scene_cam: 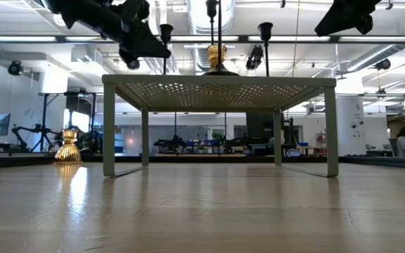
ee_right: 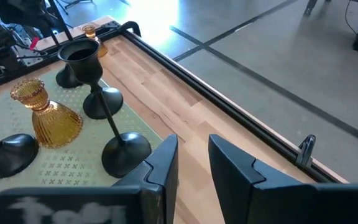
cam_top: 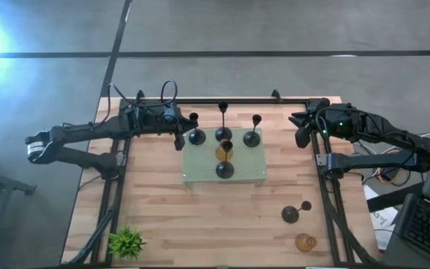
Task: Pick & Place candle stick holders
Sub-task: Put the bottom left candlestick on the shelf
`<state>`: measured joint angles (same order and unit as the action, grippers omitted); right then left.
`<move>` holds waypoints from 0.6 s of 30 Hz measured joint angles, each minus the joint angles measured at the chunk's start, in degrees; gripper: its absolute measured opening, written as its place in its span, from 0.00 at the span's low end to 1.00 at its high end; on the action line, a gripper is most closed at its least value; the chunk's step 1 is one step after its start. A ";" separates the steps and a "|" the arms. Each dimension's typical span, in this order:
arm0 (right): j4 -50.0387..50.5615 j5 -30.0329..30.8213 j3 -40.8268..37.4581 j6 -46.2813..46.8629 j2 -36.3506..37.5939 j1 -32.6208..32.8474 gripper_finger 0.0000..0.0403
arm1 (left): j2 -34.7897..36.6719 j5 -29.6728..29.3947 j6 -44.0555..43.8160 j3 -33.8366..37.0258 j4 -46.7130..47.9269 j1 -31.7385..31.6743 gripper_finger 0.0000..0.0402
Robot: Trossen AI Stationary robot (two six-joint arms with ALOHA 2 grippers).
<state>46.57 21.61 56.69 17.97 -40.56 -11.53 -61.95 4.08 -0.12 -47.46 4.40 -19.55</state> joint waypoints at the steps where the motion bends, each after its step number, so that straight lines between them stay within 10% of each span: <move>1: 0.00 -0.01 0.00 -0.02 0.00 0.00 0.21 | 0.00 0.13 -0.13 0.00 0.00 0.00 0.04; 18: 0.00 -0.03 0.00 -0.21 0.00 0.00 0.20 | 0.00 1.51 -1.44 0.00 0.55 -0.02 0.17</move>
<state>46.57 21.57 56.69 17.76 -40.56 -11.53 -61.95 5.58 -1.56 -47.46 4.95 -19.57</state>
